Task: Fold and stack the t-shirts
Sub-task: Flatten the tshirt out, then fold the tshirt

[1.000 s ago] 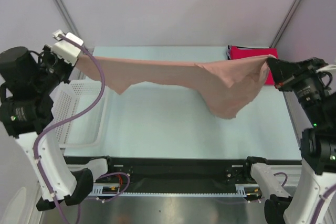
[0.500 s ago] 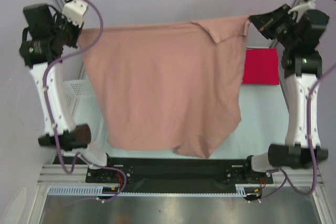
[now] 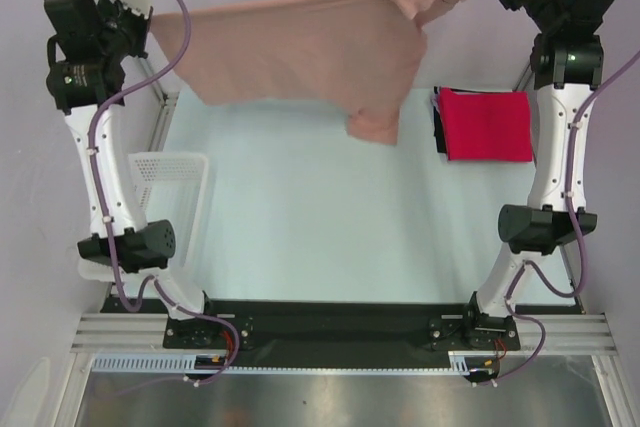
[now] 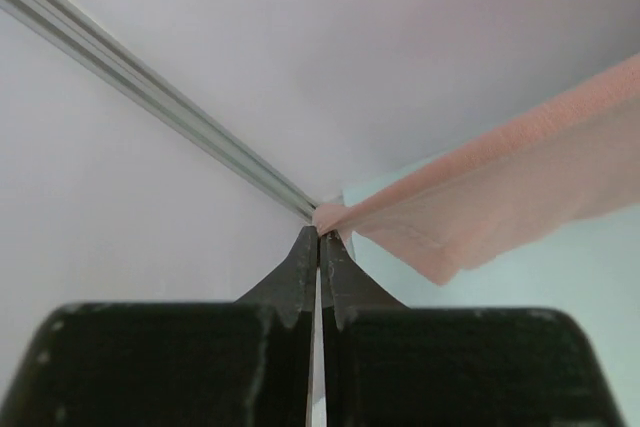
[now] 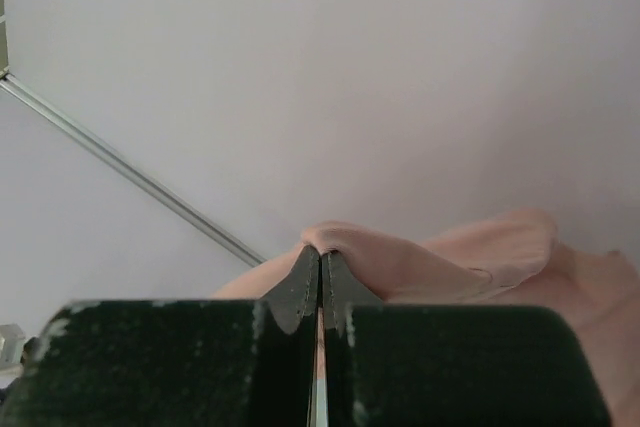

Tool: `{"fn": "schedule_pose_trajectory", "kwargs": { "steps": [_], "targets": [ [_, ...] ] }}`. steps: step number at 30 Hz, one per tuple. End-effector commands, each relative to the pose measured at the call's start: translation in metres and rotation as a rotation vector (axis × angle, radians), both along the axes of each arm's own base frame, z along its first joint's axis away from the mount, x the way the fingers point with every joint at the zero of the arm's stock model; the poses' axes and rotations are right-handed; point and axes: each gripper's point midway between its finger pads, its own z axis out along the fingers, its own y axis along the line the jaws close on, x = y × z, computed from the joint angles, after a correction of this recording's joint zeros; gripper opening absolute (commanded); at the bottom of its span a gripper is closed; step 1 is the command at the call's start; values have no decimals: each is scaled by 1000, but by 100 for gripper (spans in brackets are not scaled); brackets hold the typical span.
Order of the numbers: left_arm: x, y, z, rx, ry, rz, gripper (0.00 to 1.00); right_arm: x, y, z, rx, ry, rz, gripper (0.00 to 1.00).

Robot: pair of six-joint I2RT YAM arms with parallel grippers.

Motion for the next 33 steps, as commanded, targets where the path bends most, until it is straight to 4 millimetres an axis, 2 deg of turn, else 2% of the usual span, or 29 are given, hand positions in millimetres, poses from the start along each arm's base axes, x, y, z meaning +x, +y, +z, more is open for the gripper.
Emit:
{"fn": "schedule_pose_trajectory", "kwargs": {
  "steps": [1, 2, 4, 5, 6, 7, 8, 9, 10, 11, 12, 13, 14, 15, 16, 17, 19, 20, 22, 23, 25, 26, 27, 29, 32, 33],
  "targets": [
    [-25, 11, 54, 79, -167, 61, 0, -37, -20, 46, -23, -142, -104, 0],
    [-26, 6, 39, 85, -132, 31, 0, -38, -21, 39, -36, -125, -109, 0],
    [-28, 0, 19, 128, -87, -9, 1, -42, -22, 9, -83, -49, -121, 0],
    [-32, -5, -9, 157, -24, -50, 0, -43, -23, -4, -98, -18, -125, 0],
    [-35, -9, -20, 174, -6, -70, 0, -50, -23, -34, -121, 52, -127, 0],
    [-39, -12, -35, 189, 22, -90, 0, -55, -24, -49, -132, 79, -132, 0],
    [-38, -12, -84, 208, 122, -122, 0, -62, -26, -67, -138, 115, -144, 0],
    [-52, -16, -87, 227, 117, -139, 0, -68, -27, -80, -145, 136, -154, 0],
    [-56, -17, -104, 239, 145, -151, 0, -87, -26, -113, -151, 197, -159, 0],
    [-63, -16, -144, 249, 227, -168, 0, -95, -30, -131, -155, 233, -183, 0],
    [-73, -15, -153, 260, 239, -161, 0, -105, -31, -148, -154, 266, -191, 0],
    [-80, -16, -170, 267, 276, -170, 0, -114, -31, -199, -151, 376, -190, 0],
    [-90, -15, -202, 277, 347, -188, 0, -136, -31, -202, -141, 371, -208, 0],
    [-99, -17, -218, 274, 391, -203, 0, -149, -30, -224, -133, 414, -206, 0],
    [-110, -20, -226, 280, 408, -217, 0, -160, -28, -241, -124, 447, -202, 0],
    [-121, -22, -254, 283, 473, -246, 1, -178, -26, -278, -118, 517, -198, 0],
    [-140, -28, -276, 263, 536, -277, 0, -203, -22, -320, -103, 641, -188, 0],
    [-152, -31, -300, 244, 596, -303, 0, -224, -18, -355, -94, 735, -170, 0],
    [-168, -39, -325, 210, 665, -344, 1, -246, -13, -384, -65, 822, -159, 0],
    [-180, -41, -345, 195, 720, -357, 0, -264, -7, -405, -50, 879, -132, 0],
    [-195, -42, -364, 181, 781, -367, 0, -281, -3, -418, -14, 931, -131, 0],
    [-207, -43, -376, 178, 829, -377, 0, -293, 0, -432, 3, 987, -129, 0],
    [-214, -42, -381, 176, 853, -378, 0, -299, 1, -430, 16, 972, -128, 0],
    [-229, -42, -393, 180, 906, -388, 1, -312, 6, -439, 51, 1016, -120, 0],
    [-239, -39, -406, 172, 960, -372, 0, -317, 4, -455, 35, 1045, -130, 0],
    [-232, -36, -408, 179, 950, -353, 0, -313, 4, -458, 36, 1041, -127, 0]
  ]
}}
